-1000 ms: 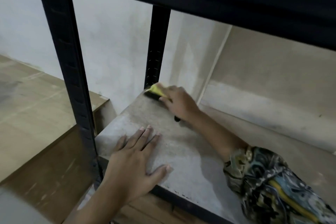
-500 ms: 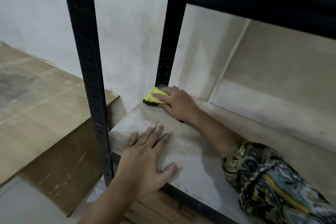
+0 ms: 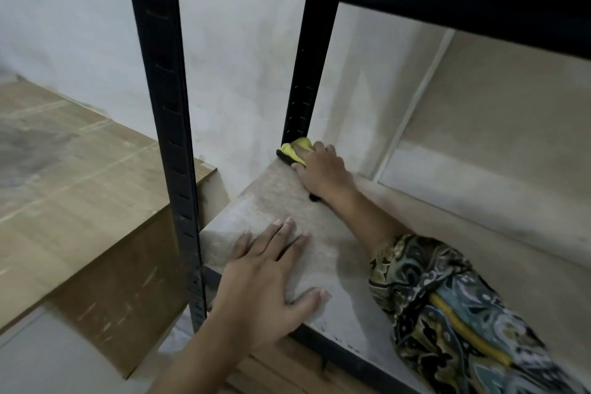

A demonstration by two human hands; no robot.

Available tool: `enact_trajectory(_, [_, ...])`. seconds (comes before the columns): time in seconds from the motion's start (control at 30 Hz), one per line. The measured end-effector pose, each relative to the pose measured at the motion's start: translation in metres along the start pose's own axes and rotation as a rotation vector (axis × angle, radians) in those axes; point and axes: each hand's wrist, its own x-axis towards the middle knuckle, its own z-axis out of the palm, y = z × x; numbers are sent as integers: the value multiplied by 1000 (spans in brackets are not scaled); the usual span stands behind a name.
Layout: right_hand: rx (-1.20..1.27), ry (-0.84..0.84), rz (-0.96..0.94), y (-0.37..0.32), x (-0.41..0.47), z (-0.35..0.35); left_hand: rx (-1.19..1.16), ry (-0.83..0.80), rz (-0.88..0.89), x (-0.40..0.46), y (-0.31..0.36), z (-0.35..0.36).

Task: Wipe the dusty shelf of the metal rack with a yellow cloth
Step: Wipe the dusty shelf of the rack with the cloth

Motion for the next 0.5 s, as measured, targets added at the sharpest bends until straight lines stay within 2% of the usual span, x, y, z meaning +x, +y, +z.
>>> enact_trajectory(0.1, [36, -56, -5, 6, 2, -1, -29, -1, 13, 3, 0, 1])
enact_trajectory(0.3, [335, -193, -401, 23, -49, -29, -72, 28, 34, -2, -1, -1])
enact_trajectory(0.33, [396, -224, -399, 30, -54, -34, -65, 19, 33, -2, -1, 0])
enact_trajectory(0.4, [454, -167, -285, 45, -49, -37, -35, 23, 29, -1, -4, 2])
enact_trajectory(0.5, [253, -82, -59, 64, -36, -22, -8, 15, 26, -1, -4, 3])
